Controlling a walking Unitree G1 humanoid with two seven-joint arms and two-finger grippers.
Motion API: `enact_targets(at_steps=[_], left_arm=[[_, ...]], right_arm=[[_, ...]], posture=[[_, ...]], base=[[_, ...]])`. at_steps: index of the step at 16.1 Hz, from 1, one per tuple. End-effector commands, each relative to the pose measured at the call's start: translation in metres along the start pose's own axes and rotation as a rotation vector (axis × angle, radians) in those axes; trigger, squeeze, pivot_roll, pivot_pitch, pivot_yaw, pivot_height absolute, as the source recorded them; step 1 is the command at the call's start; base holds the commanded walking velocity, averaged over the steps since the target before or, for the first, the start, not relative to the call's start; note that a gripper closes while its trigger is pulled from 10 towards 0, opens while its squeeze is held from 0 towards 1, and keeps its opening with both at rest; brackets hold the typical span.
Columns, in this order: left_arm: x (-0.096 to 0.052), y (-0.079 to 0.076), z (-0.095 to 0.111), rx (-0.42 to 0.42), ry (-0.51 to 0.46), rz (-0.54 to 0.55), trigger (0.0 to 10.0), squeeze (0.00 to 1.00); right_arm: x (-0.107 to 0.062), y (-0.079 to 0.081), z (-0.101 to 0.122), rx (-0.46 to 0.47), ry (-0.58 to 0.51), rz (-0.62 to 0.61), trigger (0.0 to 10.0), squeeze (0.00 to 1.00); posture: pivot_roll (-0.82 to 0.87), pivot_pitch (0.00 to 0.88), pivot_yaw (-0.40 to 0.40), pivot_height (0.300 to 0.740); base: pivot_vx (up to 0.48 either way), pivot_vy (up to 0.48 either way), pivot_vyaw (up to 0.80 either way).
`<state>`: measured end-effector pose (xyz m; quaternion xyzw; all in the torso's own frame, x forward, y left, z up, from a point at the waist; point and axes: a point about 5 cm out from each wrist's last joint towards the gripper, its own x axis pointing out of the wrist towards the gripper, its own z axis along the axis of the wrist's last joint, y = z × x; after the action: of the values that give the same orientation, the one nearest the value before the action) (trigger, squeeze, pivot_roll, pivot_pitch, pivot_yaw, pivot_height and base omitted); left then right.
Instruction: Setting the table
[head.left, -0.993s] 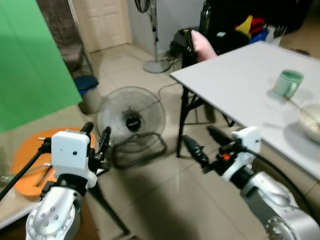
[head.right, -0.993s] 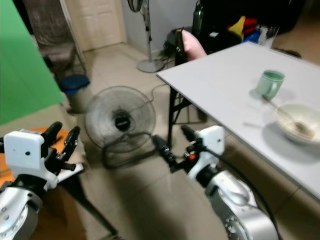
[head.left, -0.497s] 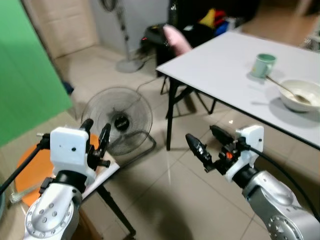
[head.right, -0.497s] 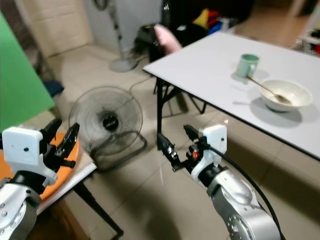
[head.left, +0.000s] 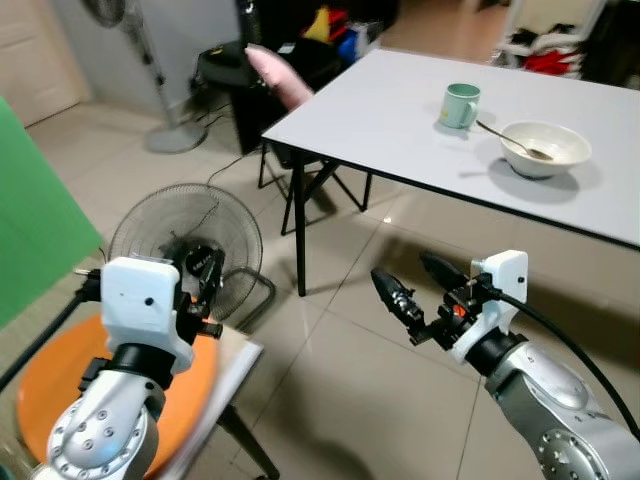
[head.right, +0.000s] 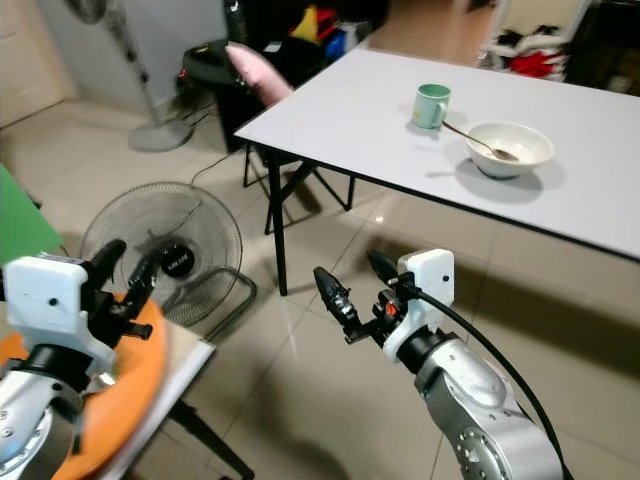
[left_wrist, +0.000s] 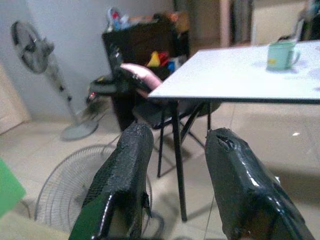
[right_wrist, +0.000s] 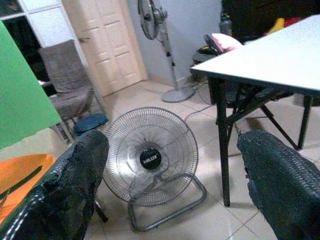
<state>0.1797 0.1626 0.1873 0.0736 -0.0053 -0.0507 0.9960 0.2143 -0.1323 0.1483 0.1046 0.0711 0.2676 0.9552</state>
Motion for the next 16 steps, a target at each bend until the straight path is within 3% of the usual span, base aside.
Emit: enact_targets(at_steps=[1, 4, 9, 16], left_arm=[[-0.0015, 0.0023, -0.0022, 0.012, 0.019, 0.009, 10.0, 0.0], [-0.0028, 0.0002, 0.0005, 0.067, 0.006, -0.014, 10.0, 0.0], [-0.0044, 0.0004, 0.0001, 0.051, 0.009, -0.006, 10.0, 0.0], [-0.002, 0.0032, -0.0087, 0.051, 0.056, 0.013, 10.0, 0.0]], right_arm=[[0.0015, 0.0053, 0.0015, 0.006, -0.007, 0.024, 10.0, 0.0], [0.0009, 0.0053, 0.0009, 0.008, -0.006, 0.023, 10.0, 0.0], [0.0006, 0.0071, 0.0007, 0.009, -0.006, 0.044, 10.0, 0.0], [0.0017, 0.0075, 0.0022, -0.012, -0.01, 0.034, 10.0, 0.0]], posture=[[-0.03, 0.016, 0.045, 0.74], [-0.03, 0.018, 0.046, 0.74], [-0.02, 0.019, 0.045, 0.74], [-0.03, 0.02, 0.046, 0.74]], base=[[0.0, 0.319, -0.49], [0.0, 0.0, 0.0], [0.0, -0.48, 0.0], [0.0, 0.0, 0.0]])
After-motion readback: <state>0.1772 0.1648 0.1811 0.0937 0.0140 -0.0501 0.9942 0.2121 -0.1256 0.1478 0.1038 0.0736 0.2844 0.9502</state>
